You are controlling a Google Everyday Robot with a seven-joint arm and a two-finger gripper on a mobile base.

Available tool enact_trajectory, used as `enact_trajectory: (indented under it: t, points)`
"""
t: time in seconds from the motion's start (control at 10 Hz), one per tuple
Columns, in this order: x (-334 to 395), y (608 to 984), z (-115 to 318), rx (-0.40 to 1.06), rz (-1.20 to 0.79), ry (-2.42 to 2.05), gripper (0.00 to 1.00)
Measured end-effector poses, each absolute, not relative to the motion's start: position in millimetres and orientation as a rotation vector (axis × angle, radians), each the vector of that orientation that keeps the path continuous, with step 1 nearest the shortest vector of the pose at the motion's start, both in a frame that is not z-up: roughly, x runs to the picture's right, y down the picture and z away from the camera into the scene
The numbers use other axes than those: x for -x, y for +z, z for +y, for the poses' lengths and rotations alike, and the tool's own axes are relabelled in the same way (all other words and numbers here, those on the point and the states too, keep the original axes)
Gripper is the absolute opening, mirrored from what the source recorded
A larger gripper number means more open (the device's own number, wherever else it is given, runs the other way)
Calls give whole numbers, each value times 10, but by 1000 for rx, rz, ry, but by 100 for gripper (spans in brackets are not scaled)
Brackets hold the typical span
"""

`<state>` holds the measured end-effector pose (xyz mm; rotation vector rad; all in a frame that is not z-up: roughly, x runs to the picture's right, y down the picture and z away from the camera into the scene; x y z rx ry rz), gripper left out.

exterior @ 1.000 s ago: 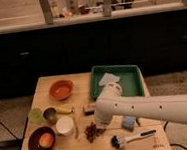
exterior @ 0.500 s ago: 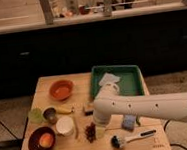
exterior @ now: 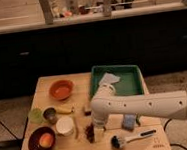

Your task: Place grapes in red bowl

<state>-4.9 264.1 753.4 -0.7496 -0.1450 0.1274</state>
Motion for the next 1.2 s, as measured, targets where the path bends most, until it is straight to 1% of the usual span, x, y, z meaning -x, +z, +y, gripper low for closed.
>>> enact_trajectory:
  t: [0.2,0.3,0.4,0.6,0.7,0.9,1.1,1.2]
  points:
    - [77,7629,2722,764,-147,123,80]
    - [80,7714,2767,777,-146,120,78]
    - [86,7780,2807,788,-141,114,73]
    - [90,7908,2869,809,-135,104,53]
    - [79,7929,2866,813,-132,103,41]
    - [70,7903,2858,817,-129,99,20]
    - [66,7895,2852,817,-126,97,4]
    - [36,7863,2836,817,-114,91,0]
